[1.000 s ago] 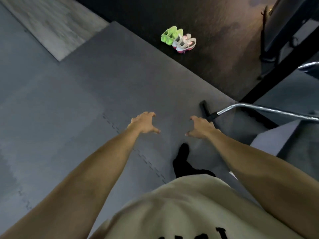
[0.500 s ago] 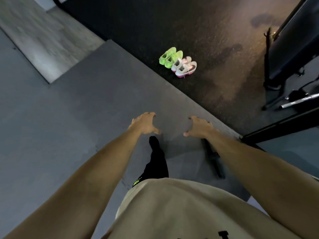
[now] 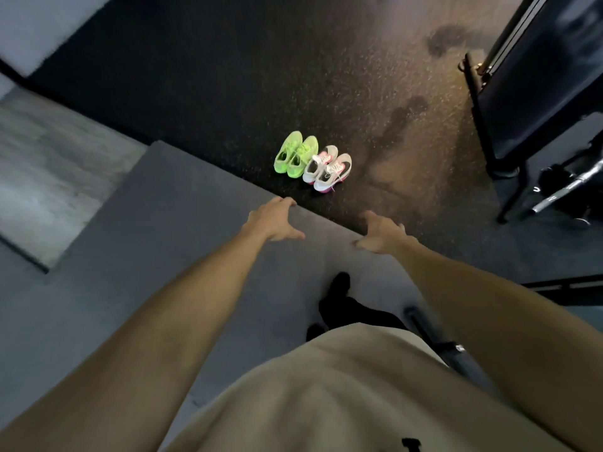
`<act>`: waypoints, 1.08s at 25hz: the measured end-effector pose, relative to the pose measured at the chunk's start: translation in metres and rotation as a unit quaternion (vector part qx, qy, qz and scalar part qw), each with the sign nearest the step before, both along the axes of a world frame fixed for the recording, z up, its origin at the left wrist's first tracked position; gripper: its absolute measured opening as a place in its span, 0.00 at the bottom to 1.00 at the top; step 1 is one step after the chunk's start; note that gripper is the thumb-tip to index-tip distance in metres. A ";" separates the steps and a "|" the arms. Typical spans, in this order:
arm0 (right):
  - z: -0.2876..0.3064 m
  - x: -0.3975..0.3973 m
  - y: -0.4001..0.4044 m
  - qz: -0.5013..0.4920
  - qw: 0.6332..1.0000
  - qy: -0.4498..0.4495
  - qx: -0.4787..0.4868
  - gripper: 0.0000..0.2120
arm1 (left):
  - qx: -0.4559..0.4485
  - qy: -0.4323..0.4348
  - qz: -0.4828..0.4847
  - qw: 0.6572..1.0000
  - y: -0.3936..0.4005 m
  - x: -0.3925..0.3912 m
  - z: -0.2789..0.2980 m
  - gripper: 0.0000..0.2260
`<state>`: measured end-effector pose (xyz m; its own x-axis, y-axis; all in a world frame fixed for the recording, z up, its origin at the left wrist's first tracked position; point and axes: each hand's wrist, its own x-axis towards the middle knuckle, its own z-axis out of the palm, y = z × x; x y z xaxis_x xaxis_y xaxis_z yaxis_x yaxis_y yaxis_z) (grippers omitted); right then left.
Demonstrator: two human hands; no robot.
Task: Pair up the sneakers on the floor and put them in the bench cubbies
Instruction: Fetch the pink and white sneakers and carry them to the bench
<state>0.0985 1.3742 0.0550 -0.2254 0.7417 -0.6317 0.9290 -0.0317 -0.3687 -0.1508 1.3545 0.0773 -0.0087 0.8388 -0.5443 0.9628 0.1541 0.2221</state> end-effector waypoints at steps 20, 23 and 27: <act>-0.056 -0.116 0.407 -0.244 0.965 -0.034 -0.092 0.42 | -0.083 0.009 -0.210 0.974 0.496 -0.091 -0.065 0.37; -0.091 -0.129 0.444 -0.284 0.952 -0.027 -0.109 0.42 | -0.097 0.016 -0.237 0.967 0.544 -0.096 -0.106 0.35; -0.177 -0.133 0.481 -0.296 0.946 -0.015 -0.134 0.40 | -0.132 0.017 -0.269 0.954 0.582 -0.091 -0.198 0.35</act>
